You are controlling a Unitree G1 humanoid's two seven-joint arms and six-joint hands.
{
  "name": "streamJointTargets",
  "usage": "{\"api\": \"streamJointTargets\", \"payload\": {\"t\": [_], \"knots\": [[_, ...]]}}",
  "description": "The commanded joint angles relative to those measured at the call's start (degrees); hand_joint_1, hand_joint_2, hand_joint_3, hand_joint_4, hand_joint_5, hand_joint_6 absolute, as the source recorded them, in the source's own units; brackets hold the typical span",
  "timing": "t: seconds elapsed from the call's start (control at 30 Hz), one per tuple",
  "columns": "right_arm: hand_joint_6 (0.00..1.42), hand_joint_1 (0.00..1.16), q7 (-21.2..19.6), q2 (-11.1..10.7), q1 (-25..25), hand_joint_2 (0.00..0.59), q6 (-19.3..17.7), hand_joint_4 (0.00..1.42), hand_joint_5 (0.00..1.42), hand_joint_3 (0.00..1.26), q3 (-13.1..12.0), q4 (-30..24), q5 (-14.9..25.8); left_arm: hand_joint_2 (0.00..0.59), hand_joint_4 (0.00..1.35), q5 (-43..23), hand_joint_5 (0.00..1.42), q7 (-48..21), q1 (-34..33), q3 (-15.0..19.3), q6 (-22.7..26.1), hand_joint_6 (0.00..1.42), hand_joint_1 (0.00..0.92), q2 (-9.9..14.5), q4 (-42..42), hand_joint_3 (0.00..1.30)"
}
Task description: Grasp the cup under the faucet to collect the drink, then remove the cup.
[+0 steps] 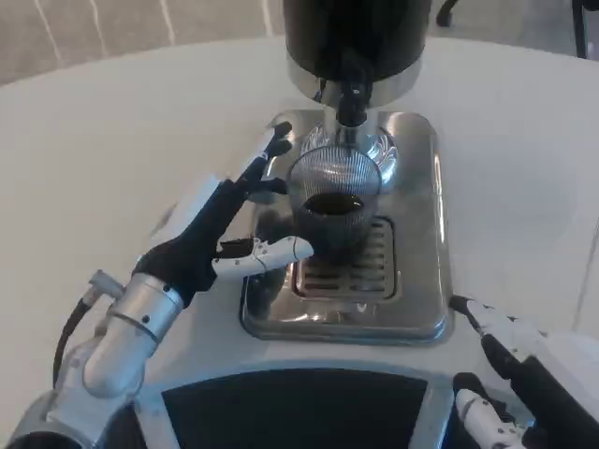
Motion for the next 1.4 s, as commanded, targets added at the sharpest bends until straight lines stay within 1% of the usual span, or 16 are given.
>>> {"api": "streamJointTargets", "payload": {"t": [0.03,0.13,0.3,0.5,0.93,1.13,1.4], "knots": [[0.00,0.00,0.70,-0.24,0.49,0.586,0.06,0.00,0.00,0.01,0.44,0.17,-0.53,0.072,0.00,-0.51,0.30,-1.45,-1.21,-0.37,0.22,0.32,0.391,-0.76,2.42,0.05],[0.00,0.00,0.77,-0.11,0.91,0.581,-0.04,0.00,0.00,0.01,1.05,0.17,-0.66,0.075,0.00,-1.23,0.27,-2.34,-2.08,0.06,0.56,0.33,0.401,-1.61,3.79,0.05],[0.00,0.00,0.46,0.05,1.57,0.573,-0.08,0.00,0.00,0.02,2.01,0.56,-0.94,0.076,0.00,-2.00,0.21,-2.99,-3.31,0.22,0.25,0.28,0.402,-2.51,5.34,0.07],[0.00,0.00,0.67,0.26,2.17,0.572,0.28,0.00,0.00,0.03,2.55,0.58,-1.53,0.077,0.00,-2.48,0.20,-3.52,-4.60,0.21,0.21,0.27,0.406,-3.30,6.80,0.07],[0.00,0.00,1.23,1.32,3.61,0.572,0.49,0.00,0.00,0.05,3.20,-0.28,-2.80,0.081,0.00,-0.54,0.20,-2.12,-6.41,-1.02,-0.32,0.25,0.420,-3.11,8.95,0.09],[0.00,0.00,1.89,2.14,3.43,0.580,0.80,0.00,0.00,0.06,3.72,-0.43,-3.90,0.086,0.00,1.37,0.25,0.00,-7.25,-2.23,-0.09,0.29,0.410,-3.03,9.66,0.10],[0.00,0.00,2.87,3.02,2.75,0.583,1.53,0.00,0.00,0.06,4.12,-0.04,-4.90,0.086,0.00,3.13,0.27,1.79,-8.27,-3.35,0.66,0.31,0.409,-3.50,10.57,0.13]]}}
